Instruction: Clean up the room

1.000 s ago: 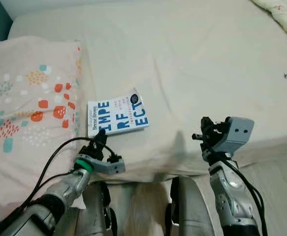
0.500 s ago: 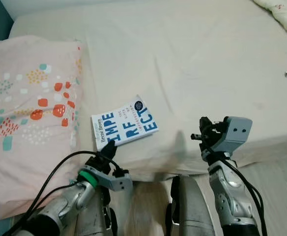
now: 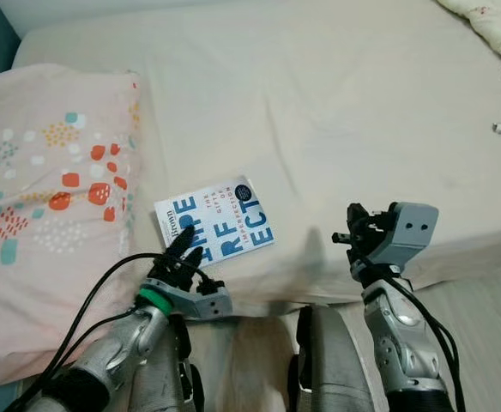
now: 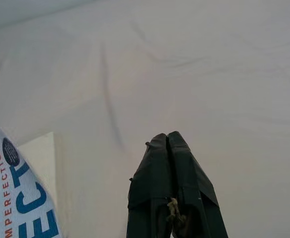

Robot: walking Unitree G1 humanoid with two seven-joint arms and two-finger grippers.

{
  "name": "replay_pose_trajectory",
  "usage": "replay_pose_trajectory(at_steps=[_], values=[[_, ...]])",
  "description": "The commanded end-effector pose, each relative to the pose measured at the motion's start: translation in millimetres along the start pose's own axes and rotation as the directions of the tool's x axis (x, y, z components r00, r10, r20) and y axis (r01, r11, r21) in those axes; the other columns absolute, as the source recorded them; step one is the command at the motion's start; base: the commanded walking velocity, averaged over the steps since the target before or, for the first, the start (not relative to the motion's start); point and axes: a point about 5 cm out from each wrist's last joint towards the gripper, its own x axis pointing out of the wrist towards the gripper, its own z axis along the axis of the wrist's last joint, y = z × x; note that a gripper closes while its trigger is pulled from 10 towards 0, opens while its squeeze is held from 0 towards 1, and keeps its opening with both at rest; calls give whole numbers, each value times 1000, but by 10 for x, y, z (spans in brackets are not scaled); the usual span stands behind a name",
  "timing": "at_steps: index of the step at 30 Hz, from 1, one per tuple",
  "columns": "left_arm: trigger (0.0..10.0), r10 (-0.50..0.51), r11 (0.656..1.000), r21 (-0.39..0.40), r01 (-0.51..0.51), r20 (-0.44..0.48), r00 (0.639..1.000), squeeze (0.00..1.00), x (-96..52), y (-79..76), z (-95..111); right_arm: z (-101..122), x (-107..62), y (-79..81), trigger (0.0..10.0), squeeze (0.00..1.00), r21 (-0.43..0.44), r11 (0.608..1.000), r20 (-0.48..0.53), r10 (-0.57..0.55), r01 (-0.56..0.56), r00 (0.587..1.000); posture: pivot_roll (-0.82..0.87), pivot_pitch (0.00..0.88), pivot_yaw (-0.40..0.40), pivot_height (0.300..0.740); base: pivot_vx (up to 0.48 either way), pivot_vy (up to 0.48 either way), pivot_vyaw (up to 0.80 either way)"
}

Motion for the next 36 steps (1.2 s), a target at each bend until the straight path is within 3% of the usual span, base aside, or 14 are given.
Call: replay_pose_trajectory(at_steps=[1, 7, 9, 10, 11, 12, 13, 14, 15, 17, 18, 20, 24, 36], values=[[10000, 52, 993, -104, -56, -46, 998, 0, -52, 161, -27, -59, -35, -44, 10000, 0, 6, 1000, -19, -14, 14, 1000, -36, 216, 66, 594, 0, 0, 0], [10000, 156, 883, -440, -163, -52, 986, 0, 74, 544, 177, -43, -4, -54, 10000, 0, 6, 1000, -12, -11, 11, 1000, -19, 184, 54, 594, 0, 0, 0], [10000, 184, 673, -726, -140, -19, 983, 0, 283, 845, 459, 37, 39, -7, 10000, 0, 15, 1000, 27, 4, -4, 1000, -13, 156, 45, 594, 0, 0, 0], [10000, 184, 673, -726, -140, -19, 983, 0, 283, 845, 459, 37, 39, -7, 10000, 0, 15, 1000, 27, 4, -4, 1000, -13, 156, 45, 594, 0, 0, 0], [10000, 174, 517, -851, -88, 5, 985, 0, 385, 980, 608, 110, 55, 41, 10000, 0, 33, 999, 63, 20, -22, 998, -17, 140, 40, 594, 0, 0, 0], [10000, 174, 517, -851, -88, 5, 985, 0, 385, 980, 608, 110, 55, 41, 10000, 0, 33, 999, 63, 20, -22, 998, -17, 140, 40, 594, 0, 0, 0], [10000, 158, 303, -953, -2, 48, 986, 0, 477, 1112, 762, 165, 60, 83, 10000, 0, 36, 999, 86, 37, -40, 996, -27, 120, 35, 594, 0, 0, 0], [10000, 147, 159, -984, 74, 97, 984, 0, 515, 1194, 874, 197, 61, 108, 10000, 0, 36, 998, 99, 48, -52, 994, -27, 120, 35, 594, 0, 0, 0], [10000, 147, 159, -984, 74, 97, 984, 0, 515, 1194, 874, 197, 61, 108, 10000, 0, 36, 998, 99, 48, -52, 994, -27, 120, 35, 594, 0, 0, 0], [10000, 159, 55, -994, 96, 103, 982, 0, 589, 1285, 915, 201, 49, 76, 10000, 0, -12, 999, 104, 36, -35, 994, -40, 91, 34, 594, 0, 0, 0], [10000, 159, 55, -994, 96, 103, 982, 0, 589, 1285, 915, 201, 49, 76, 10000, 0, -12, 999, 104, 36, -35, 994, -40, 91, 34, 594, 0, 0, 0], [10000, 162, 162, -986, 38, 65, 985, 0, 633, 1254, 820, 207, 22, -1, 10000, 0, -31, 999, 124, 11, -7, 992, -53, 69, 37, 594, 0, 0, 0], [10000, 132, 274, -962, 5, 43, 990, 0, 635, 1171, 734, 224, 3, -56, 10000, 0, -43, 999, 144, -6, 13, 989, -58, 61, 41, 604, 0, 0, 0], [10000, -16, 360, -932, -38, -47, 999, 0, 618, 880, 521, 258, 10, -124, 10000, 0, -54, 998, 162, -27, 37, 986, -63, 42, 43, 638, 0, 0, 0]])
